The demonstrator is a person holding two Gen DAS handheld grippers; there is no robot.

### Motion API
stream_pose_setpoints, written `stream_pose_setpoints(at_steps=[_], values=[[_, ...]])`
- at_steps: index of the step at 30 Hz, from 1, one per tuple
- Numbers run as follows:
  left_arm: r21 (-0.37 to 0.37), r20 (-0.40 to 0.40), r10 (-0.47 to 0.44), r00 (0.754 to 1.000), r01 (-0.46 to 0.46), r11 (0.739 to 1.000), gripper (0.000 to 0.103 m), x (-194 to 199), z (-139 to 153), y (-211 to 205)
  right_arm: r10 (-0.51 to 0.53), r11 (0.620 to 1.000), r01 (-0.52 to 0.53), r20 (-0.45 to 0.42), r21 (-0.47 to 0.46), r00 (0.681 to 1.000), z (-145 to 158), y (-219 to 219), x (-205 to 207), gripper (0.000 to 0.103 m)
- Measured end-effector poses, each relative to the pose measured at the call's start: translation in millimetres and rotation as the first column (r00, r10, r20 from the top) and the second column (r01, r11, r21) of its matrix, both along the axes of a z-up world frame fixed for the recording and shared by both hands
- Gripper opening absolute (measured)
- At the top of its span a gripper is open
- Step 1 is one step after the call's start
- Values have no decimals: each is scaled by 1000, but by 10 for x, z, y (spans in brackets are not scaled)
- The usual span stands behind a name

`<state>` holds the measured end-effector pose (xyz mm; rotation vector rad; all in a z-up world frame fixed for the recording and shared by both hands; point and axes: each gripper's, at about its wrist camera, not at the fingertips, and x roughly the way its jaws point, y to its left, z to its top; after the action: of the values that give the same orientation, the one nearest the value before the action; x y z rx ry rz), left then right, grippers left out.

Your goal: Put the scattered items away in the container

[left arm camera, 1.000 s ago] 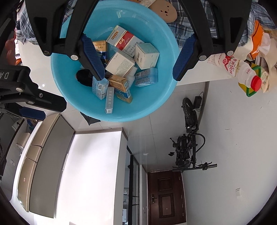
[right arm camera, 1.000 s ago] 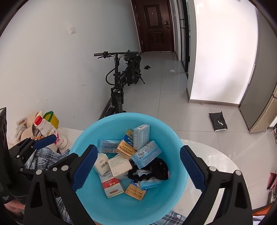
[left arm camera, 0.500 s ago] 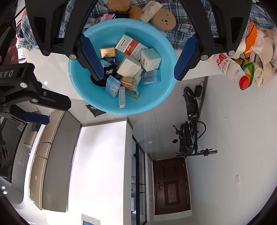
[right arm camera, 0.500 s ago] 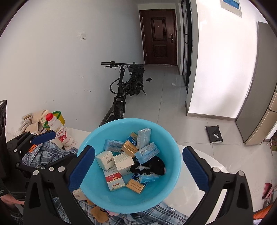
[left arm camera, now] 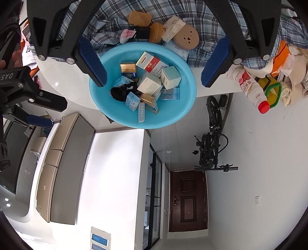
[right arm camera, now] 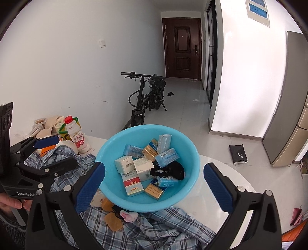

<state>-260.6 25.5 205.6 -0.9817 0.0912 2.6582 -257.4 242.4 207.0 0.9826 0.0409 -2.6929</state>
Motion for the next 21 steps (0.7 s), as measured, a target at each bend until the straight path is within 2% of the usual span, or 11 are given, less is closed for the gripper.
stream_pose_setpoints(at_steps=[5, 16, 21], values=[[2, -16, -16, 1000, 16, 1000, 103, 257, 6, -44, 14, 1000, -14, 0, 1, 1000, -26, 14, 185, 102], [44, -23, -79, 997, 80, 996, 103, 766, -51, -130, 20, 1000, -19, 67, -15, 998, -228, 12, 641, 102], [34, 10, -114, 993, 113, 993, 103, 989, -160, -141, 44, 999, -43, 59, -8, 997, -250, -11, 907, 102]])
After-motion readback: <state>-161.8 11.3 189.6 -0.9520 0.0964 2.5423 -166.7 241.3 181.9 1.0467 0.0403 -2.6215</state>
